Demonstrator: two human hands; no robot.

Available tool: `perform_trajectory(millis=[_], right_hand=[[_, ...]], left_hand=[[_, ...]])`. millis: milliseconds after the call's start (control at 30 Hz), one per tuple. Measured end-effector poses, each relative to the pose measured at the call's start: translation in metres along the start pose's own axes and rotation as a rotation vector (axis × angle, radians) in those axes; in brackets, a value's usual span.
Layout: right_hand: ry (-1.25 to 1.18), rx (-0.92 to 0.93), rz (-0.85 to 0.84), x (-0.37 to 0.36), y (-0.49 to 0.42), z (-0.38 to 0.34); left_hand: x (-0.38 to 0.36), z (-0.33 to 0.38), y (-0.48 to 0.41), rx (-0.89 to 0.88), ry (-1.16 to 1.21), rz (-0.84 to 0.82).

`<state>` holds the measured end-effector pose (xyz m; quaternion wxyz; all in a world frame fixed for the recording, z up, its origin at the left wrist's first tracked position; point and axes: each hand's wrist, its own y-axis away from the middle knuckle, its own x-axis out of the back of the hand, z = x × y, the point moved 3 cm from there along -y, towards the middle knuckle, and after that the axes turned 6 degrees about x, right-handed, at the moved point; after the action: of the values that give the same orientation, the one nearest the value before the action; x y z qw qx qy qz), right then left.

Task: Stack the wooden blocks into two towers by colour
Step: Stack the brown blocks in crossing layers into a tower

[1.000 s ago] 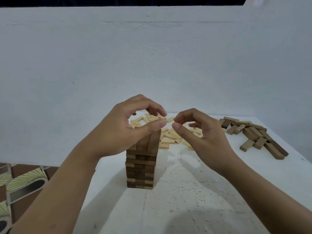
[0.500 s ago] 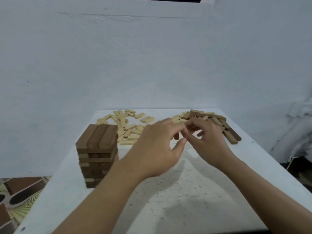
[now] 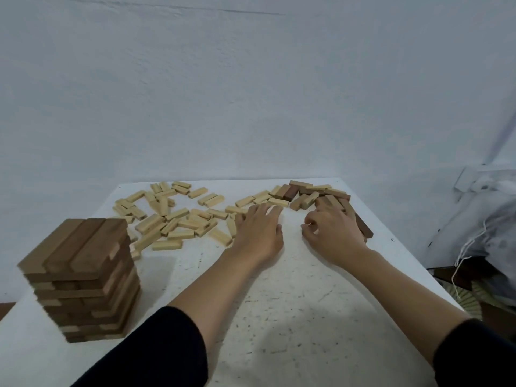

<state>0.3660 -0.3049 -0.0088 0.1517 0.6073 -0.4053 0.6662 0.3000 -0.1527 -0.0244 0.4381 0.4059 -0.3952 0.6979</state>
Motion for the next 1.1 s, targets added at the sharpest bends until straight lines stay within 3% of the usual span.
perform_trajectory(millis=[100,233,300,400,700,1100], right_hand=[[-0.090,0.006,0.046,-0.003,-0.007,0.002],[-0.507,-0.087,0.132,-0.003,-0.013,0.009],[-0.582,-0.119,0.207,-0.003,-0.018,0.017],[-0.472,-0.114,0.253,-0.005,-0.027,0.031],[-0.055,0.014,-0.090,-0.027,-0.043,0.036],[-0.143,0.111,0.065,-0.021,-0.022,0.026]], left_hand=[[-0.011,0.003,-0.012,0.001,-0.053,-0.039],[-0.018,0.005,-0.024,-0.016,-0.063,-0.039],[-0.018,0.007,-0.030,-0.037,-0.067,-0.048],[-0.017,0.015,-0.040,-0.097,-0.095,-0.089],[-0.014,0.034,-0.036,-0.156,-0.050,0.012],[0.011,0.017,0.010,-0.165,-0.041,0.012]])
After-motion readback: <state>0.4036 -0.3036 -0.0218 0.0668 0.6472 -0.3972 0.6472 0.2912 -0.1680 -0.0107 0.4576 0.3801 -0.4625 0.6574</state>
